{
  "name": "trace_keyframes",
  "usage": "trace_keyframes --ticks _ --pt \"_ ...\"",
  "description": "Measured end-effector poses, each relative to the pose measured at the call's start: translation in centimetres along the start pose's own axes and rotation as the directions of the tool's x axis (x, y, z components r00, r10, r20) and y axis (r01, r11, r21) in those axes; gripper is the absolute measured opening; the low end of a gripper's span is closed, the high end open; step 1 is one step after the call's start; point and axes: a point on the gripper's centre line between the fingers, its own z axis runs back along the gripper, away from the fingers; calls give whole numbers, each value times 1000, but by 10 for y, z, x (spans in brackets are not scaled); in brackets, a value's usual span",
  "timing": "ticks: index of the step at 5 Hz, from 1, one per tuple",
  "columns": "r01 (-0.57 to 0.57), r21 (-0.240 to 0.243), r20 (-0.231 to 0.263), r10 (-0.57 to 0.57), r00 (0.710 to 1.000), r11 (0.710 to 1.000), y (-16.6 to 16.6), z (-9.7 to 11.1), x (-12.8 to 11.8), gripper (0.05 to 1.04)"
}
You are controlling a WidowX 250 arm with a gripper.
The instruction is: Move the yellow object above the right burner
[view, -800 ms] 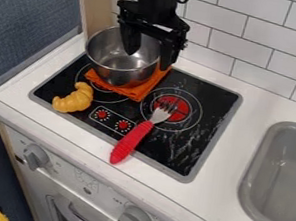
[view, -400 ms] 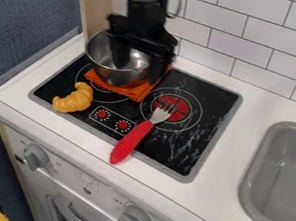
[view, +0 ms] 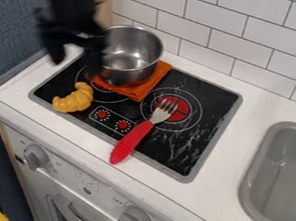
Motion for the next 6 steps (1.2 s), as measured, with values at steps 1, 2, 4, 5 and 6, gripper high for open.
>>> trace_keyframes --ticks 1,2,4,5,6 --pt "50 11 -62 -49 997 999 16 -29 -13 1001" --pt "99 40 -95 -95 991 994 27 -53 -16 1001" --pt "125 67 -112 -117 987 990 13 -80 0 1001" --pt "155 65 -116 -147 982 986 2 -89 10 1001" --pt "148 74 -113 -139 984 986 3 -95 25 1001"
